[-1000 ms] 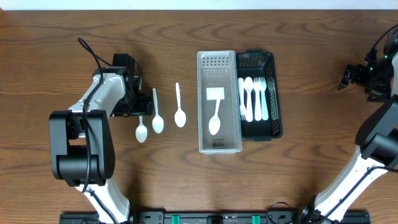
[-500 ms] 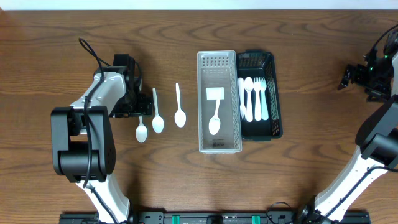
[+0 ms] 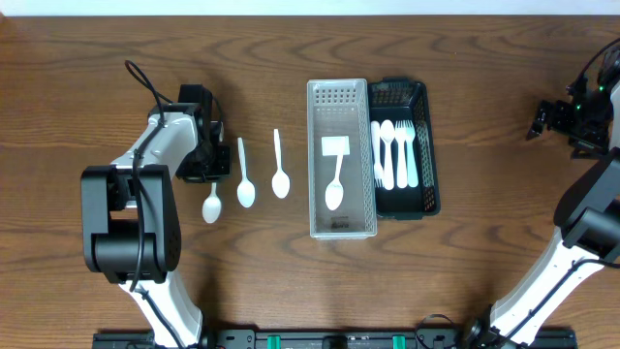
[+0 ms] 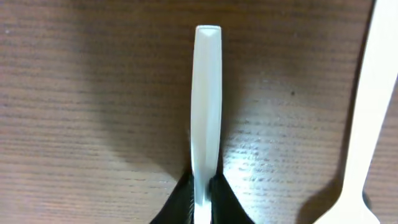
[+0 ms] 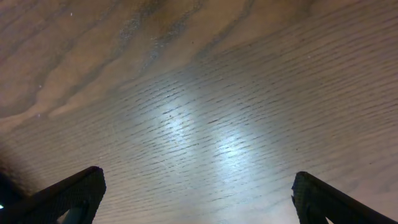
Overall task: Pack container
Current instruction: 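Carry the spoon with the left gripper into the gray tray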
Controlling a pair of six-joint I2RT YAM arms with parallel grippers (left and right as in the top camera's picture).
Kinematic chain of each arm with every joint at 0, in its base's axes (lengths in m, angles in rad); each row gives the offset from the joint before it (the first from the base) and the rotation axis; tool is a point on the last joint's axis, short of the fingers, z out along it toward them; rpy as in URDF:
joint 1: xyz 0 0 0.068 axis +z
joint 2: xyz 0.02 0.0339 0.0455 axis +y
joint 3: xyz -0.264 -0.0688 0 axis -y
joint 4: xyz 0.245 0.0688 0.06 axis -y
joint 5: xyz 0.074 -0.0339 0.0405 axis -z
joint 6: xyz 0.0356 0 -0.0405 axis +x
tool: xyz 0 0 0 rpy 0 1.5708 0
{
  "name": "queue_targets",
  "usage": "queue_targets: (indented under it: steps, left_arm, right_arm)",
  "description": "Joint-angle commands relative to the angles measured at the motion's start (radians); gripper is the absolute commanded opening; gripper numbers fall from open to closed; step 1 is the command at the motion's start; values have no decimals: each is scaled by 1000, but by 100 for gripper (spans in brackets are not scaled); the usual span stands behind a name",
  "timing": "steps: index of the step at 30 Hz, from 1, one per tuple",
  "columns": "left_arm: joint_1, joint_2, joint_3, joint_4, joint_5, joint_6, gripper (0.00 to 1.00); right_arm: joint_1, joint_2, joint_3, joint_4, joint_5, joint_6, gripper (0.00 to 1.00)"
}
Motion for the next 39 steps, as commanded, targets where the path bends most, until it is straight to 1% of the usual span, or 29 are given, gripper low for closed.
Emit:
queue_targets:
  steps: [1,7,14,19,23,30,31,35,39]
  left_arm:
    - [5,48,7,-31,-37,1,6]
    - [5,7,70,-82,-37,1,6]
    - [-3,-128,201,-179,-29,0,6]
    - [-56,-263,265,-162,143,-1,6]
    - [-146,-333,265,-125,156,-101,6]
    - [-369,-354,265,-84,191,-368,6]
    - [-401,-354,265,-68,191,-386,6]
    - [-491,-353,265,6,155,-385,6]
    - [-533,-343,264,46,125,-385,6]
  right_arm:
    - [-1,-7,-1,0,-3,13,99]
    - [-1,-7,-1,0,-3,13,99]
    - [-1,-7,-1,0,-3,13,99]
    - [-1,-7,-1,0,-3,13,99]
    - [-1,-7,-1,0,-3,13,99]
    - [-1,-7,-1,0,-3,13,99]
    - [-1,-7,-1,0,-3,13,99]
    - [-1,-7,-1,0,-3,13,99]
    - [-1,-7,-1,0,-3,13,99]
